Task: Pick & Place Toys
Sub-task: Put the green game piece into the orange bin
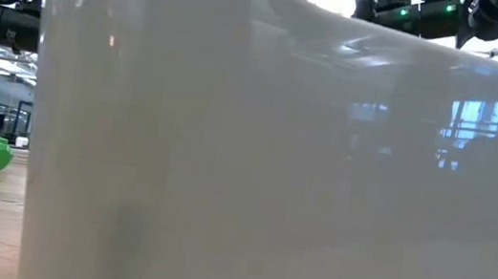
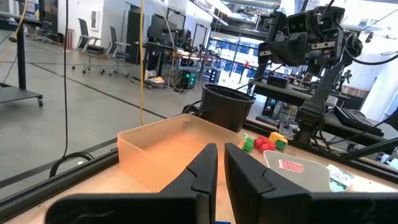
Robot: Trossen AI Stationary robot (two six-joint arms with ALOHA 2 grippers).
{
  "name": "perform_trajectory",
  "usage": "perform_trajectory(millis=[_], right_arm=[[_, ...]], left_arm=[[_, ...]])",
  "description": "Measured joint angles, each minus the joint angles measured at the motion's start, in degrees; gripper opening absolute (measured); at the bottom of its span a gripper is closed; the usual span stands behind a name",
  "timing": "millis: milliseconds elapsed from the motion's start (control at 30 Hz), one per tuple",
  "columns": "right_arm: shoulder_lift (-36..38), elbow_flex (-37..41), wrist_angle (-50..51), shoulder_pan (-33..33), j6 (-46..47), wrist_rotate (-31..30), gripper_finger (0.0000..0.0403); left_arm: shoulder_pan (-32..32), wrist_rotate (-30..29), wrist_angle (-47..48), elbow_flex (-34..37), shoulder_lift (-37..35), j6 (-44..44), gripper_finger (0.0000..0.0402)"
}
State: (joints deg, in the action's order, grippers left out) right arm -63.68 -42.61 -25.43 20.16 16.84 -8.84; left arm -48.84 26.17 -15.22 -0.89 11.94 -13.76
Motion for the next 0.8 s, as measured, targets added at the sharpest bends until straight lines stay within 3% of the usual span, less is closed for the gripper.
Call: perform_trajectory(millis=[667, 800], right_arm=[[0.0, 0.0, -0.1, 0.0, 0.0, 0.0, 0.0009], [0.0, 0.0, 0.0, 0.0, 0.0, 0.0, 0.0009]], left_arm=[[0.0, -1.1, -0.5, 0.0, 0.0, -0.2, 0.0035], [0.0, -1.2, -6.5, 0.0, 0.0, -14.9, 0.0035]])
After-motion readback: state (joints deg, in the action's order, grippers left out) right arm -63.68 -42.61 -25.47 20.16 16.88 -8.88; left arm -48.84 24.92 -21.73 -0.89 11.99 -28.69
